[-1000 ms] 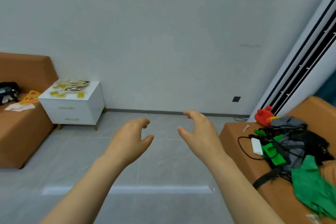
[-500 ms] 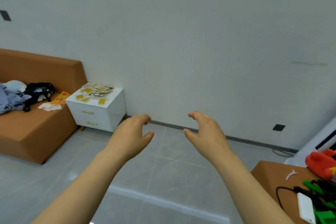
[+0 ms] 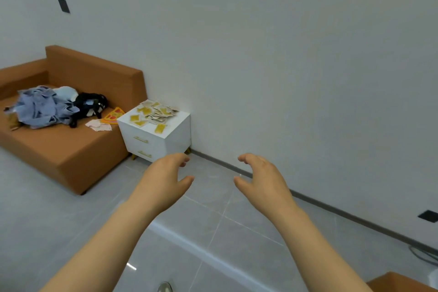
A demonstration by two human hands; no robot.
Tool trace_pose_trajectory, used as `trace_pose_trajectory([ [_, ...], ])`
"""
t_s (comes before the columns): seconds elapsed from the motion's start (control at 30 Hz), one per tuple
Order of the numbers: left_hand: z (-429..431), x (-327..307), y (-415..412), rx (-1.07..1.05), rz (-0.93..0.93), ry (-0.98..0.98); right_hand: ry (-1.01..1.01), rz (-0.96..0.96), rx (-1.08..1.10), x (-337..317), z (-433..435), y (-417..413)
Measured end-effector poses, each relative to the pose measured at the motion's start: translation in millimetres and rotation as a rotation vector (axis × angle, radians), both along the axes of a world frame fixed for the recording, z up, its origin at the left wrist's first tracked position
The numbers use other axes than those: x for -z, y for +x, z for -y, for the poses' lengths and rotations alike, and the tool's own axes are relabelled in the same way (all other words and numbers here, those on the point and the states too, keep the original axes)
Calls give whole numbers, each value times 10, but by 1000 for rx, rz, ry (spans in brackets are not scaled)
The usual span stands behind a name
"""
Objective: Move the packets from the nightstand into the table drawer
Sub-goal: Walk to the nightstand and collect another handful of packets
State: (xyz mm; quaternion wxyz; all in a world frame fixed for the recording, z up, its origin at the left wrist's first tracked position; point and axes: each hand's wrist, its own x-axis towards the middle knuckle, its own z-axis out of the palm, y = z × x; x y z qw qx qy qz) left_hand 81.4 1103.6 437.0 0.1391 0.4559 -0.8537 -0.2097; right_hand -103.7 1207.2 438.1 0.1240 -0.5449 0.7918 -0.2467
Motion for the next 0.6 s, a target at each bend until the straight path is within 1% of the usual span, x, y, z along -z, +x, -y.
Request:
trace_pose_trajectory([
  [0.37,2066,88,482,-87,13,42,68,11,-69,68,2255,422],
  [0.6,3103,238,679,-103,30,82,114,45,-97,205,3343,606],
])
